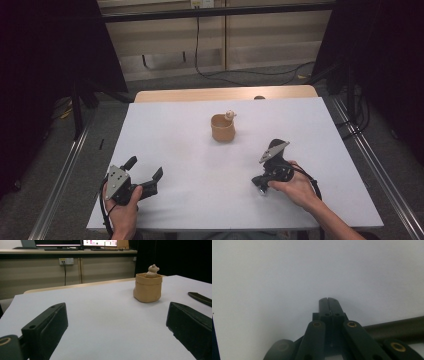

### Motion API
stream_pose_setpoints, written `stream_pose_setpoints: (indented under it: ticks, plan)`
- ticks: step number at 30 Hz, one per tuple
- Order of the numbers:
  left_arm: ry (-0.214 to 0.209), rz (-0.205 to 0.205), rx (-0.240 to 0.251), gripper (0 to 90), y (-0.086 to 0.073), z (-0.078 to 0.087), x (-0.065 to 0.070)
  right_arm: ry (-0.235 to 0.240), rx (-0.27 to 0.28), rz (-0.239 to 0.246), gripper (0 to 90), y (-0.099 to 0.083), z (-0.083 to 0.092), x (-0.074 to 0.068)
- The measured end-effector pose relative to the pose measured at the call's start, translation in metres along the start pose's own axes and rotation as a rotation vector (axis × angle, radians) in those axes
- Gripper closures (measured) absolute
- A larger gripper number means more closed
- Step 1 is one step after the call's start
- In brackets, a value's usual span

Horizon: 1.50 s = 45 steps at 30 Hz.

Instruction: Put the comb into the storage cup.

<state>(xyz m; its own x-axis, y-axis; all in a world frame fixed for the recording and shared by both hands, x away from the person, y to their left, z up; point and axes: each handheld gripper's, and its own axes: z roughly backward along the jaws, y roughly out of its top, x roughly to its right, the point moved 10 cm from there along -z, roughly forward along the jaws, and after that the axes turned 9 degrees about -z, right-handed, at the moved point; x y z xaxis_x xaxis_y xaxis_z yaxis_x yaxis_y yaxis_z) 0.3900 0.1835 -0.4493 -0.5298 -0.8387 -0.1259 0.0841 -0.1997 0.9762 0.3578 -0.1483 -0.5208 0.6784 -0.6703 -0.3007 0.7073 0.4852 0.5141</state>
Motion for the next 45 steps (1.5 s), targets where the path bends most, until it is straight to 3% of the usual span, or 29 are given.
stream_pose_setpoints:
  ticks: [14,18,45]
  plan:
    - [0.006,-0.018,-0.002,3.9,0.001,0.001,0.001,-0.016,-0.006,-0.005,90.0,-0.005,0.003,-0.001]
    - [0.001,-0.009,-0.009,4.0,-0.001,0.0,0.0,0.009,0.033,-0.029,90.0,-0.006,0.003,0.001]
    - [-0.012,-0.009,0.004,3.9,0.002,-0.002,0.004,0.002,0.021,-0.046,90.0,-0.02,0.015,0.007]
